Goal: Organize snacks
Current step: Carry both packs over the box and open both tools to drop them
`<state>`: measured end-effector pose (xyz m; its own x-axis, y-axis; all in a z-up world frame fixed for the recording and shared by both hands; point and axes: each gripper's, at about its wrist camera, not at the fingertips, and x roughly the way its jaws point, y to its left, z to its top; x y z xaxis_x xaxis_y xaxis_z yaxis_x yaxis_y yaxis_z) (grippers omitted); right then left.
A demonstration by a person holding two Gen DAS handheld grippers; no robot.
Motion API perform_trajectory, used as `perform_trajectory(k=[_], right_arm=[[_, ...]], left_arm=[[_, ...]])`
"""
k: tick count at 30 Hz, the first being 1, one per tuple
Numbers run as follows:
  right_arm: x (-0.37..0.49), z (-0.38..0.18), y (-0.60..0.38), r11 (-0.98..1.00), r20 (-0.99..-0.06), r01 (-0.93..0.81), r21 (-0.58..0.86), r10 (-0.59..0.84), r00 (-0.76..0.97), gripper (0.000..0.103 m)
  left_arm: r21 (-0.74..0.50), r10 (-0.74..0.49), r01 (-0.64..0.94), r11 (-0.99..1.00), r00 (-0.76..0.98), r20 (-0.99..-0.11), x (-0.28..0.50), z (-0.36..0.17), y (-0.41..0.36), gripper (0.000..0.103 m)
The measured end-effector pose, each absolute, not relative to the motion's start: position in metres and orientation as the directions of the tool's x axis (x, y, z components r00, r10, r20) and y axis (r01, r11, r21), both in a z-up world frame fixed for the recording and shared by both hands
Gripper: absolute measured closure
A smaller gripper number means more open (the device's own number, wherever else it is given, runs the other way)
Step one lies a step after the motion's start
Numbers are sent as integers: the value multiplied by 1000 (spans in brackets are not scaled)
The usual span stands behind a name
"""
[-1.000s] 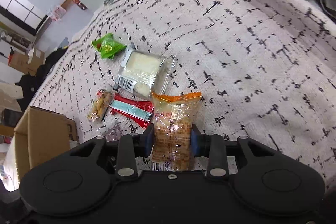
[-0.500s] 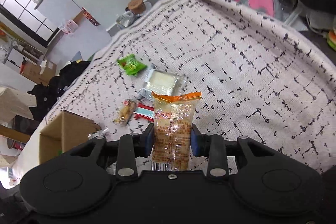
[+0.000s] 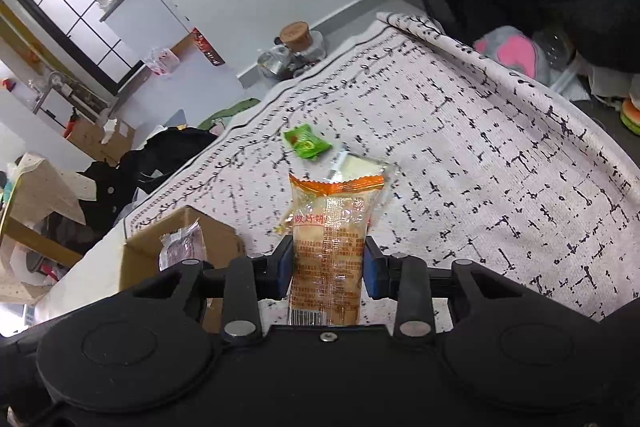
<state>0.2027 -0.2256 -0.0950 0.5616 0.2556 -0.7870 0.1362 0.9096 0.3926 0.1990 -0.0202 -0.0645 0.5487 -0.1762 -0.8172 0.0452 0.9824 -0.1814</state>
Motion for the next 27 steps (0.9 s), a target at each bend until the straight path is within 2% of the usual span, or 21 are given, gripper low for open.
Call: perform_trajectory(k=[12, 27], right_arm=[[198, -84, -198, 909, -768, 80, 409, 296, 568, 69], [205, -84, -131, 899, -755, 0, 438, 368, 542, 69]], left_arm=[[-212, -175, -1, 977, 558, -811, 189, -58, 14, 71], [-249, -129, -134, 959, 576, -807, 195, -59, 87, 71]])
